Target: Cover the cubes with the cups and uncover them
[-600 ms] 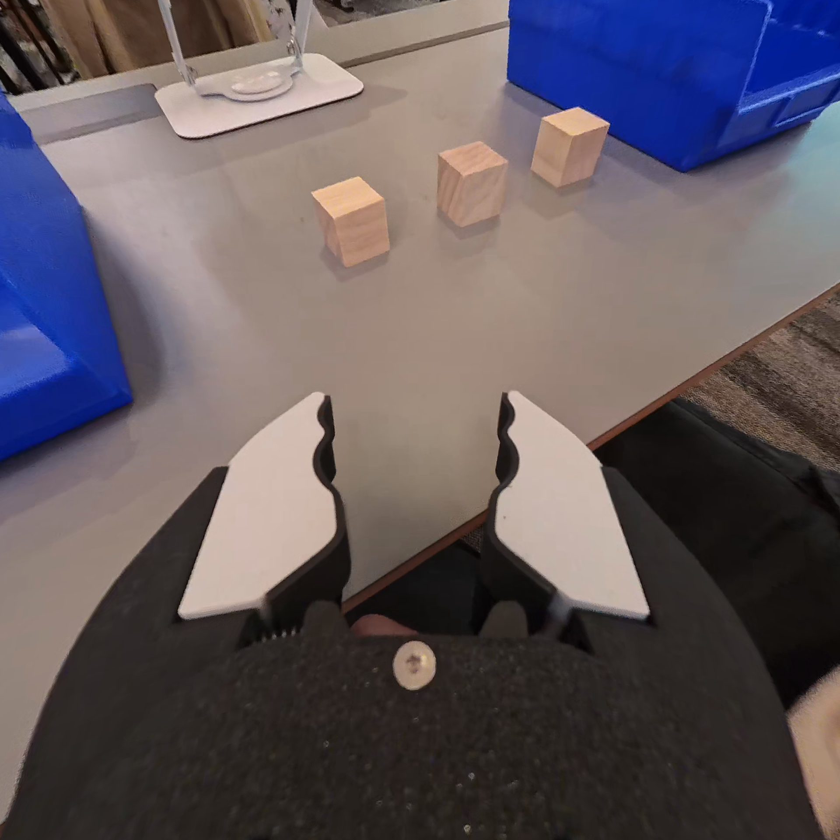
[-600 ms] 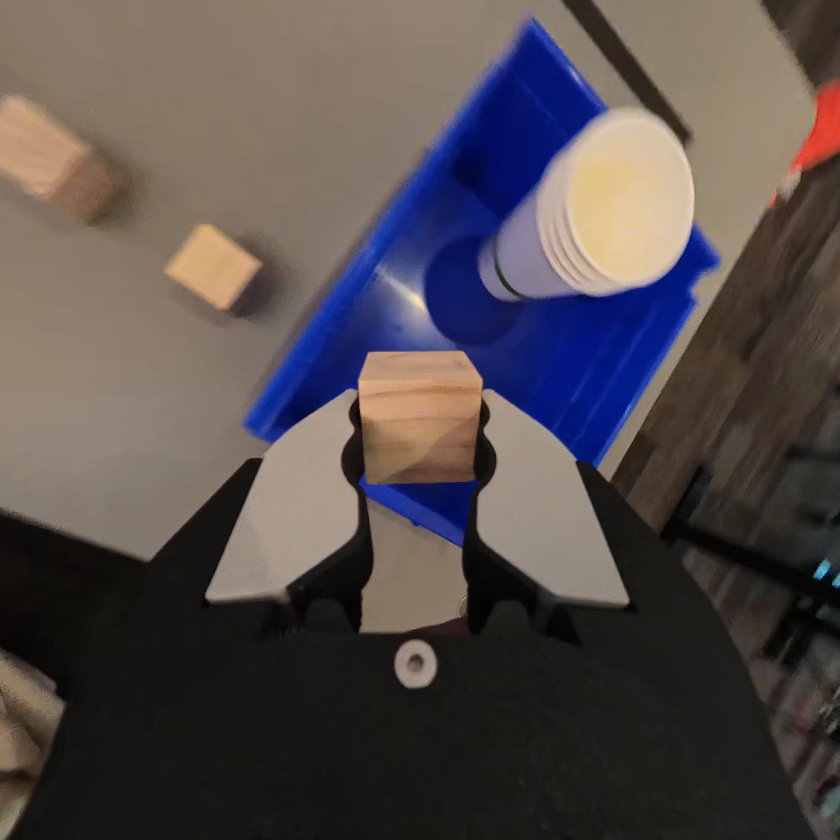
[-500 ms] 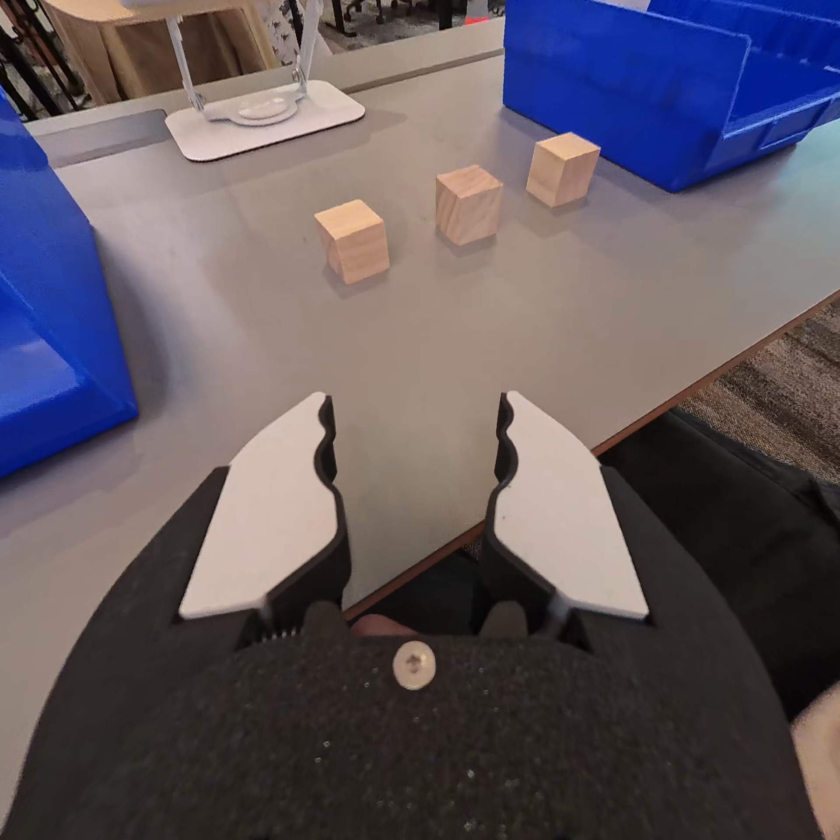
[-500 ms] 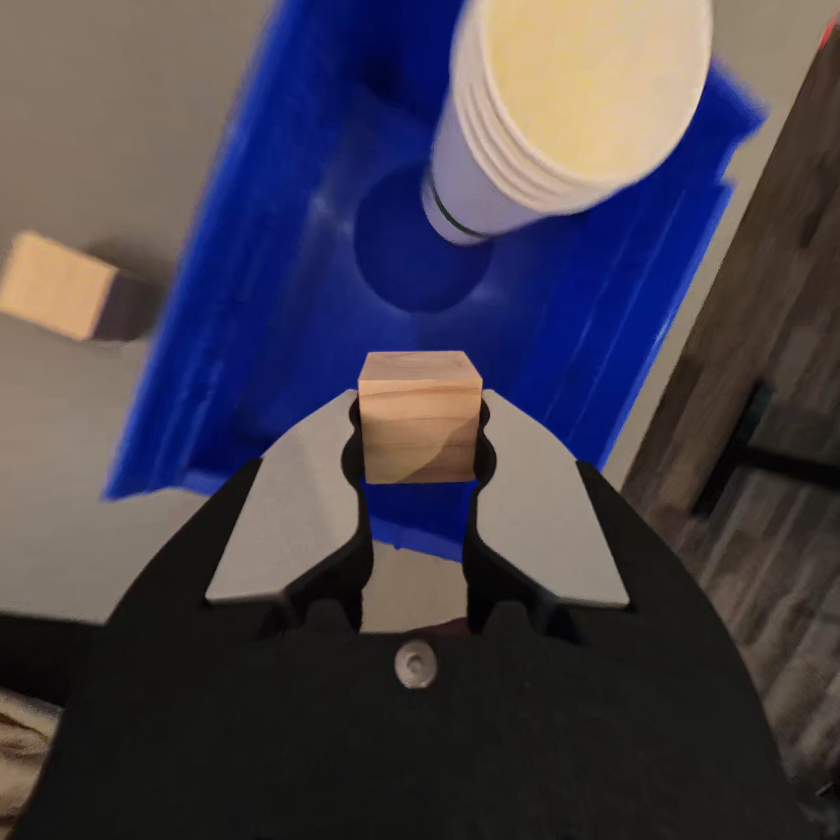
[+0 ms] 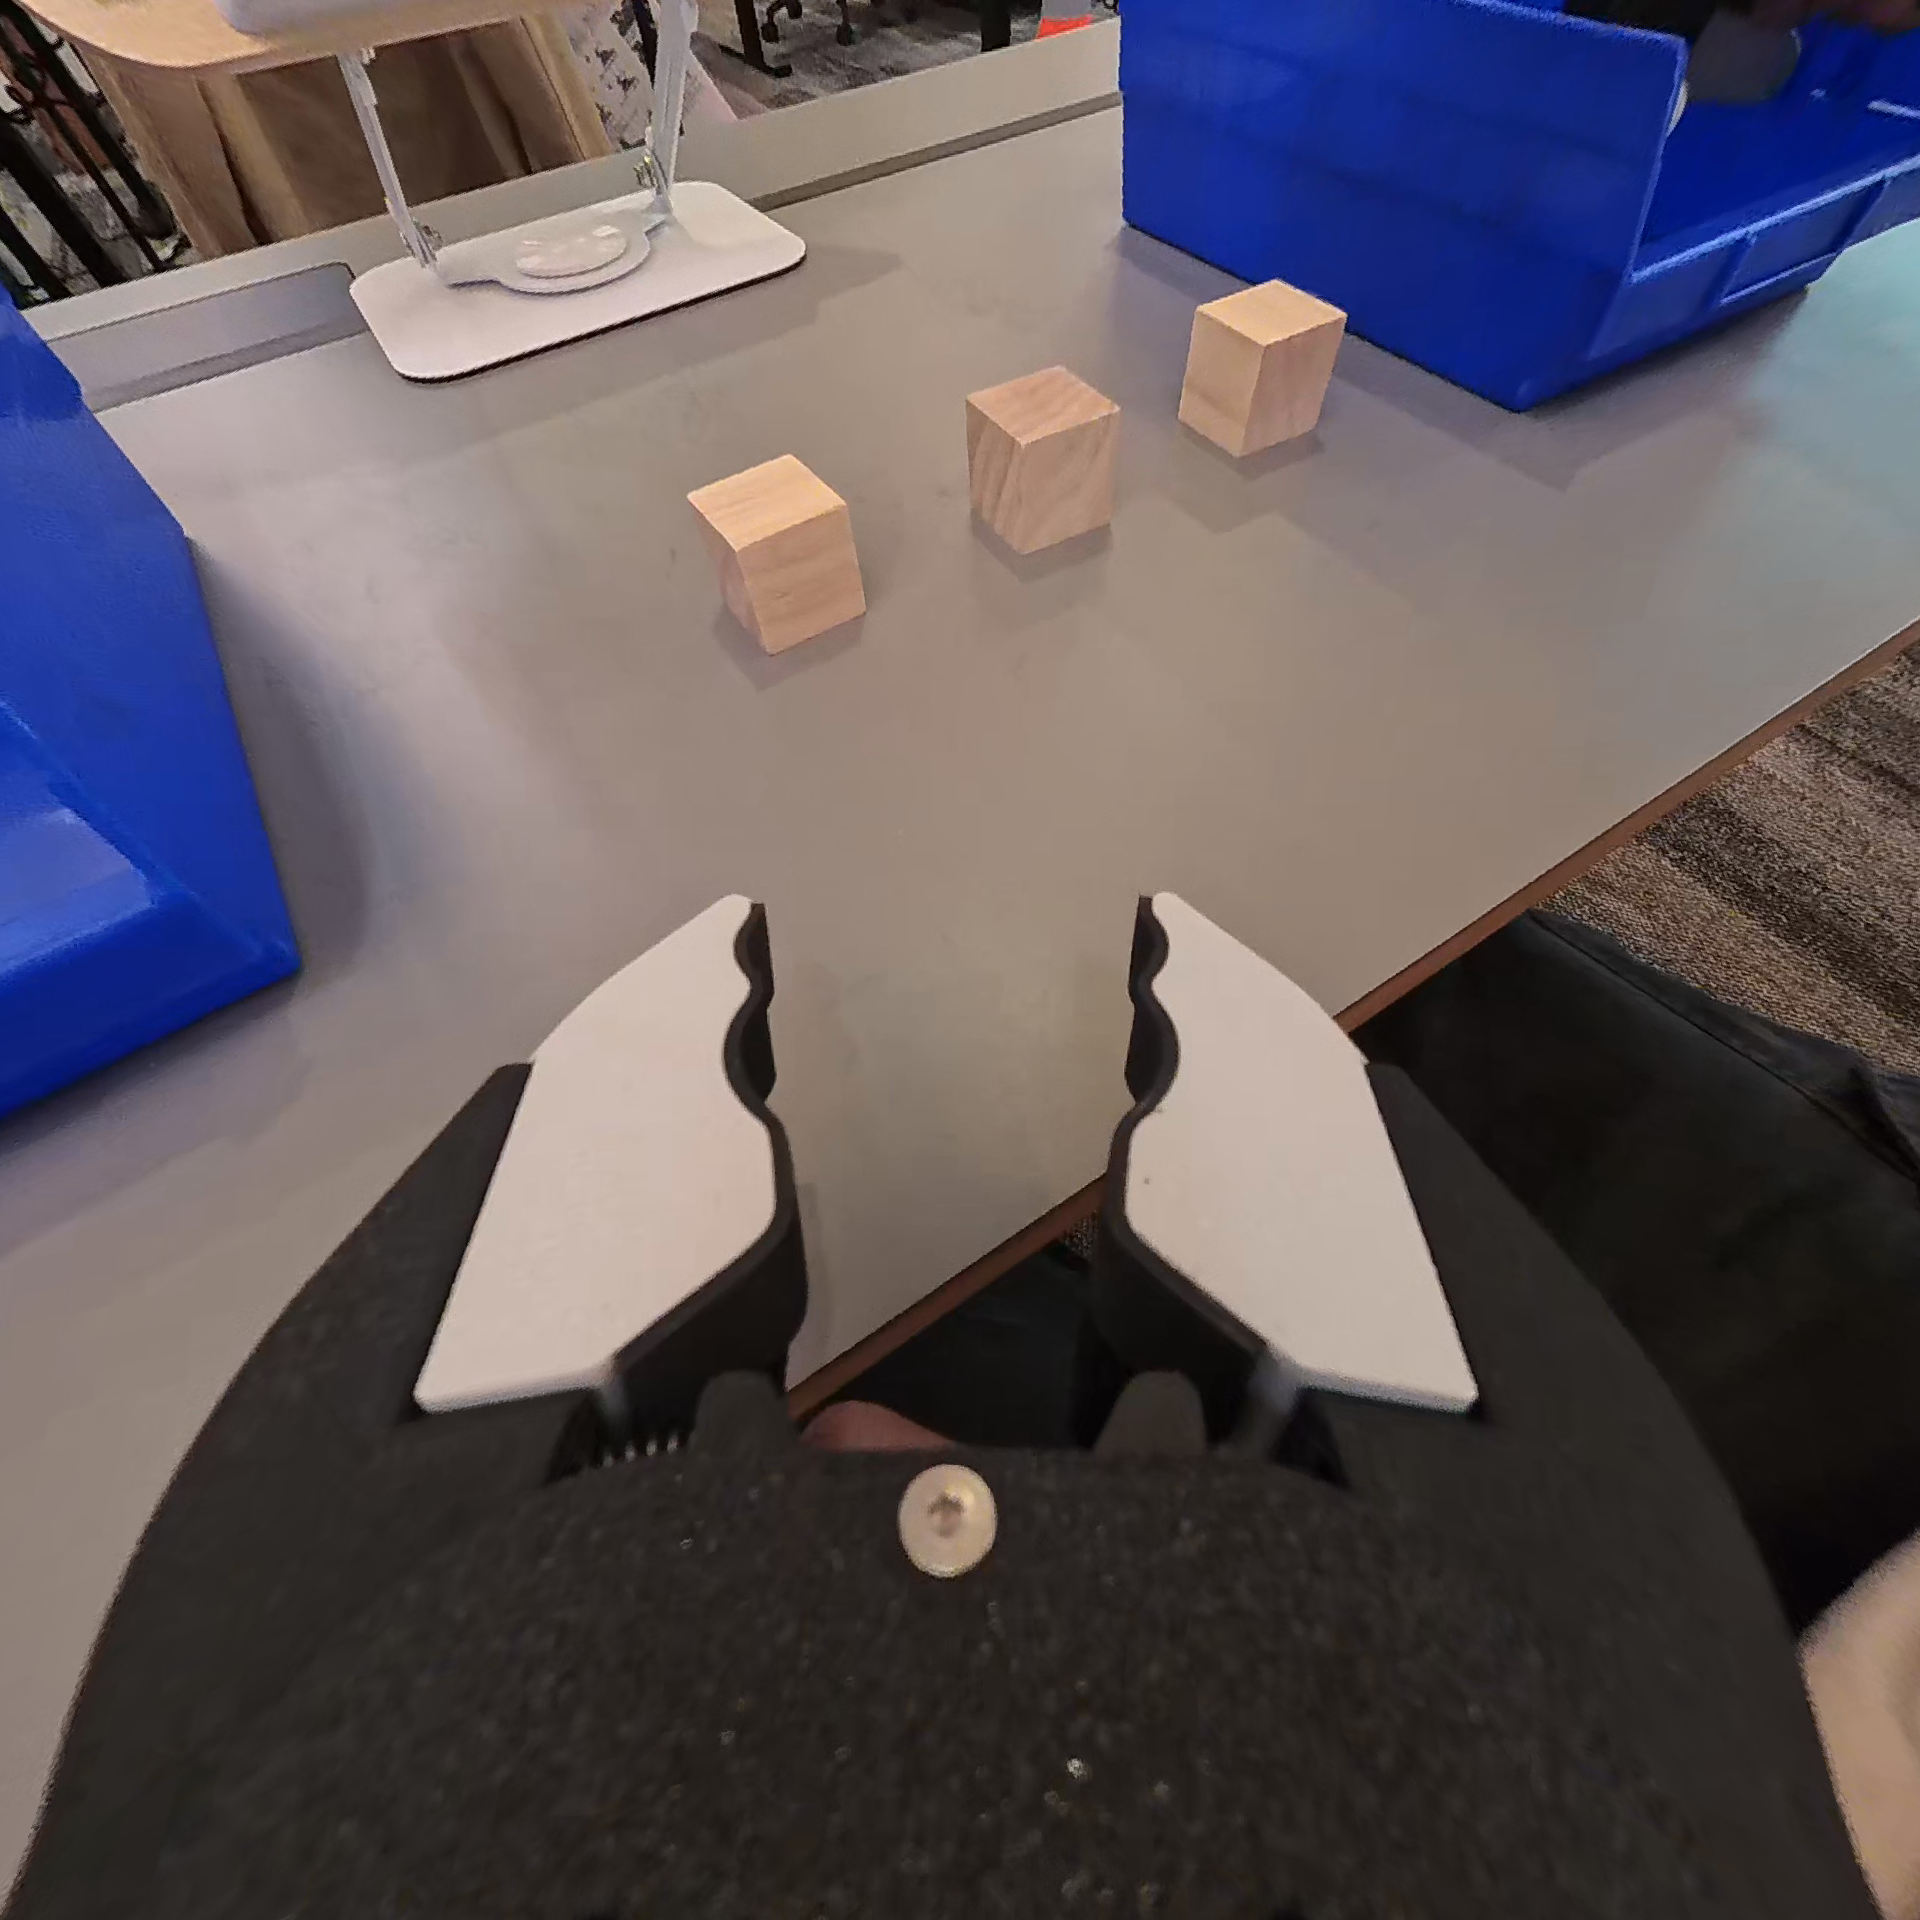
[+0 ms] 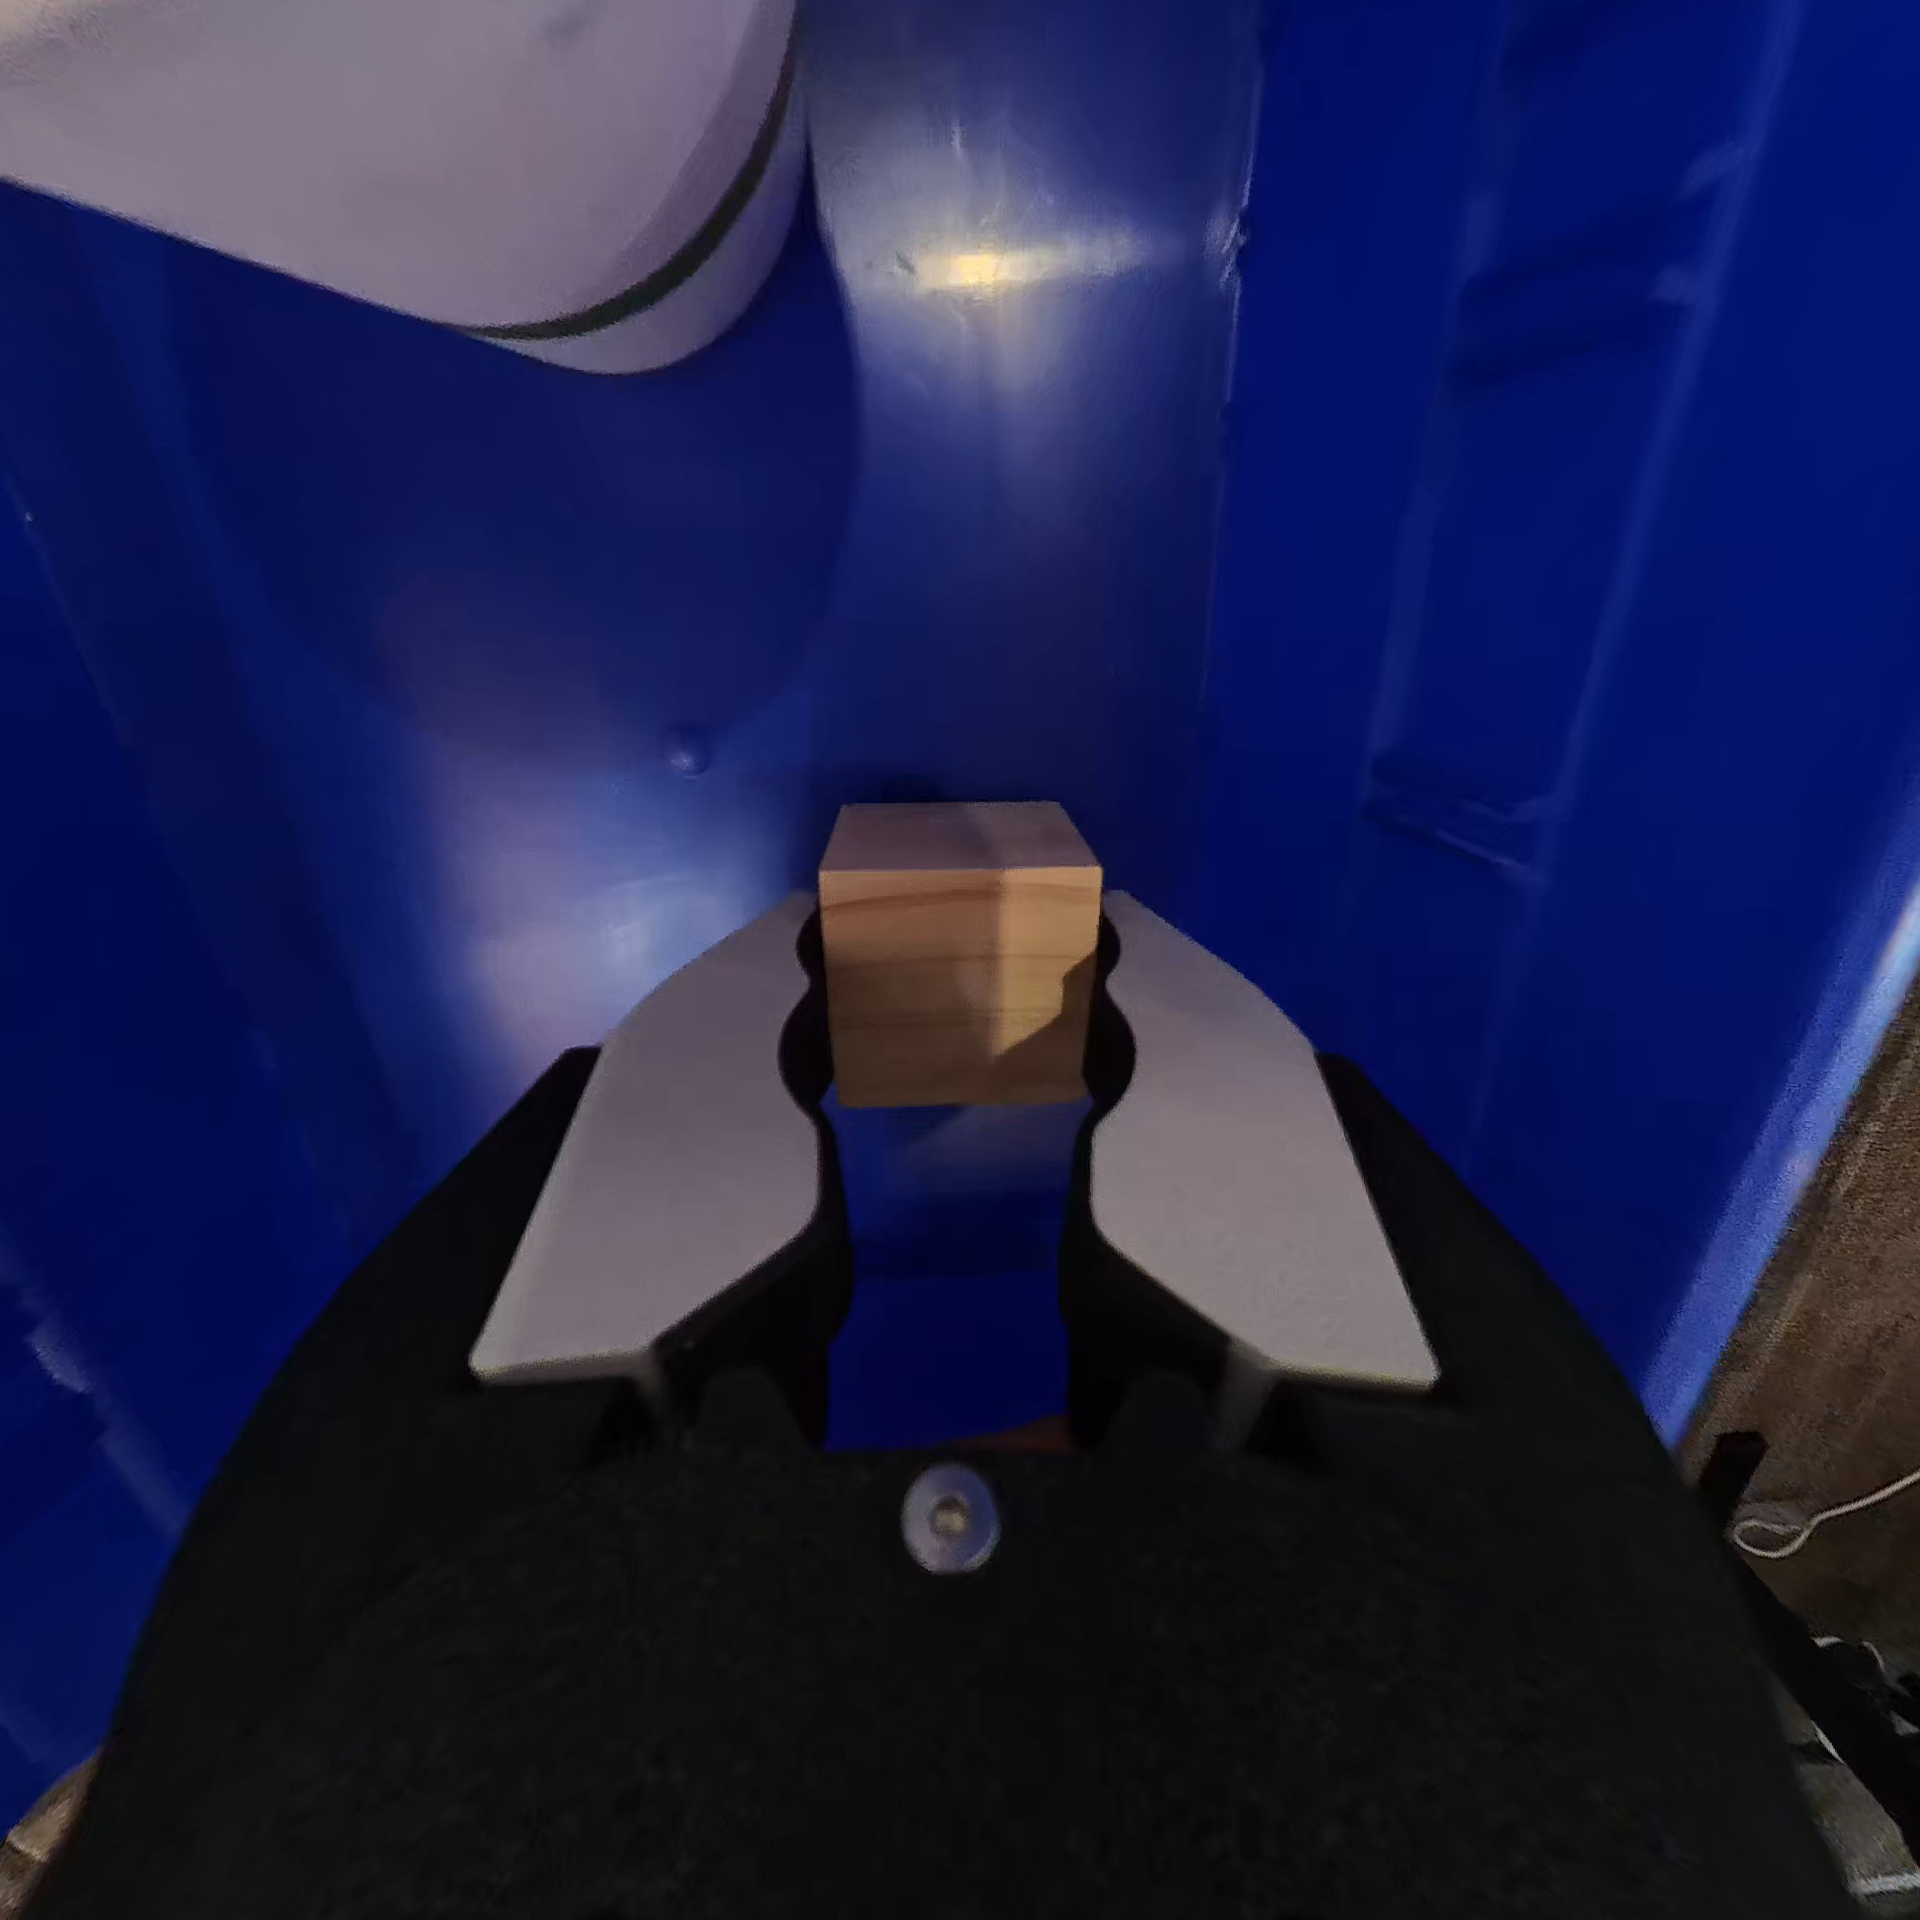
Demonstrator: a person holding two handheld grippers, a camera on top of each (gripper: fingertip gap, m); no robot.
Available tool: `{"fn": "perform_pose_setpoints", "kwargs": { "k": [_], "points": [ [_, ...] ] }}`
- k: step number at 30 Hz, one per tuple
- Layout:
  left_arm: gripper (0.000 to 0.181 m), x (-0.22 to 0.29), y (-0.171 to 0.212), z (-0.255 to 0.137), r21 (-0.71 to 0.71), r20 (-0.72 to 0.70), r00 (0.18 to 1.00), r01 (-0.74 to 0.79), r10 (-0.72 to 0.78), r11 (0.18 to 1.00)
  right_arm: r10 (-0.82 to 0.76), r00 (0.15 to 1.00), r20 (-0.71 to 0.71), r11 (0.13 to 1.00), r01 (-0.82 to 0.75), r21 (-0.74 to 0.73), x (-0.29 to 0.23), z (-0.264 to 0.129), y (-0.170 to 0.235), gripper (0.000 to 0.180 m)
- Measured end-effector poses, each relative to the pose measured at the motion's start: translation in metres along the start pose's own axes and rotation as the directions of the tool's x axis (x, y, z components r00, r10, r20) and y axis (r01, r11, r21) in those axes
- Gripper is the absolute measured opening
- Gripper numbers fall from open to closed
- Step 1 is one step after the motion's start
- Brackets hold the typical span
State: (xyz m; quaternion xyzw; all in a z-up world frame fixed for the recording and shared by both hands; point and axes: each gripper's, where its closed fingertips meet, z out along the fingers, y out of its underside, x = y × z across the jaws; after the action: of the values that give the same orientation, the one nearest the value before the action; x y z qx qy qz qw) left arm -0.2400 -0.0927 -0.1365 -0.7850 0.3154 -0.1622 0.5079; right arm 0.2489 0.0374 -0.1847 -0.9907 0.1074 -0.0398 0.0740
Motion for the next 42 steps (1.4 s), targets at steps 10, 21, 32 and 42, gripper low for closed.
{"fn": "perform_pose_setpoints", "kwargs": {
  "k": [10,21,32,42],
  "points": [
    [0.067,0.006,-0.002,-0.002,0.007,-0.004,1.000,-0.019,0.019,1.000,-0.126,0.991,-0.046,0.953,0.134,0.273,-0.001,-0.066,-0.018,0.070],
    [0.072,-0.026,0.012,0.005,-0.021,0.117,0.985,0.134,-0.130,0.991,-0.636,0.754,0.164,0.277,0.024,0.961,-0.235,-0.178,0.194,0.066],
    [0.072,-0.043,-0.023,0.083,-0.118,0.269,0.928,0.299,-0.259,0.947,-0.608,0.778,0.159,0.289,0.030,0.957,-0.249,-0.119,0.232,0.058],
    [0.068,-0.057,-0.034,0.184,-0.256,0.341,0.889,0.401,-0.306,0.880,-0.611,0.767,0.196,0.341,0.032,0.939,-0.246,-0.108,0.228,0.058]
  ]
}}
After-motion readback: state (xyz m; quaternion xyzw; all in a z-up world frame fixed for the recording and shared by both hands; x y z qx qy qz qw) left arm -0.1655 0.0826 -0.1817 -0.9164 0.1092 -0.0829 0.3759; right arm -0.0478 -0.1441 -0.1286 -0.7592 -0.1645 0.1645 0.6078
